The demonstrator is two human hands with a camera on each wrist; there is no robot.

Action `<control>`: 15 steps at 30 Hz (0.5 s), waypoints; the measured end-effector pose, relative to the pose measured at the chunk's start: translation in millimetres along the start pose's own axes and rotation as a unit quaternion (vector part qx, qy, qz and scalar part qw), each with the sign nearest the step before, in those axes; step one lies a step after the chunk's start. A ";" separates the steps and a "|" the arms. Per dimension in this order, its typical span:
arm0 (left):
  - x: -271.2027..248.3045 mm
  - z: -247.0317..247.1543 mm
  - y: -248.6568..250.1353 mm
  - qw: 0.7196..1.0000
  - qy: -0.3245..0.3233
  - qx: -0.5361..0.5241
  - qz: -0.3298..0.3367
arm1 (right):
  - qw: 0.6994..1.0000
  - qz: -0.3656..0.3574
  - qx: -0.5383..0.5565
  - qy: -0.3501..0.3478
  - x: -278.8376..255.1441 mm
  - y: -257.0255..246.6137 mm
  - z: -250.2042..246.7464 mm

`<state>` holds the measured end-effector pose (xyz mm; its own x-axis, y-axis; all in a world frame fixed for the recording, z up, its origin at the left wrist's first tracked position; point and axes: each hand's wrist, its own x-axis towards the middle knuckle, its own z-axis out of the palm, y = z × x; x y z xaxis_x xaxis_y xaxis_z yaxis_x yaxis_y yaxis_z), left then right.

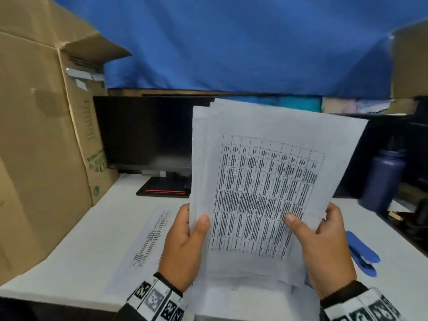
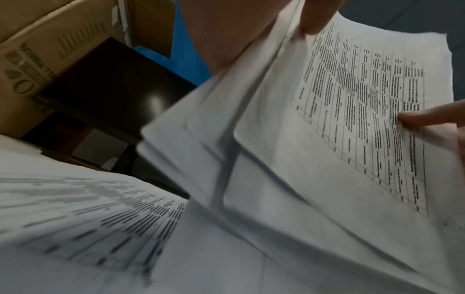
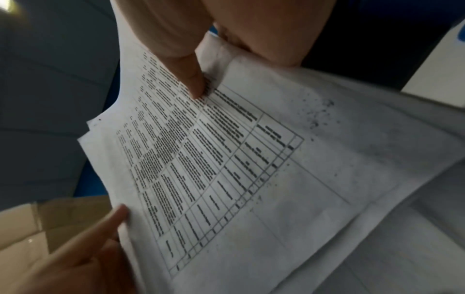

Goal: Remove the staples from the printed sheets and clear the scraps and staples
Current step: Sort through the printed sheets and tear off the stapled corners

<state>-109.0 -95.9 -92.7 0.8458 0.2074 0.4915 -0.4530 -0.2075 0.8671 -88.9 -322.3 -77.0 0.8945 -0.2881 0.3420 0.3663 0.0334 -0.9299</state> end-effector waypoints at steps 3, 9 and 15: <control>-4.4 -0.2 -9.9 0.999 0.006 -0.035 -0.019 | 0.999 -0.012 -0.023 -0.031 -5.7 5.3 0.5; -11.3 5.0 -19.0 0.996 0.016 -0.081 -0.044 | 0.998 0.027 0.037 -0.031 -9.2 6.5 -0.6; -14.3 7.1 -20.1 0.998 0.055 0.017 -0.013 | 0.999 0.010 -0.034 -0.007 -10.4 -0.9 -1.8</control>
<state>-110.0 -101.5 -117.7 0.8203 0.3168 0.4761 -0.4193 -0.2329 0.8774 -99.0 -321.1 -79.9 0.9054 -0.2739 0.3243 0.3303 -0.0253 -0.9435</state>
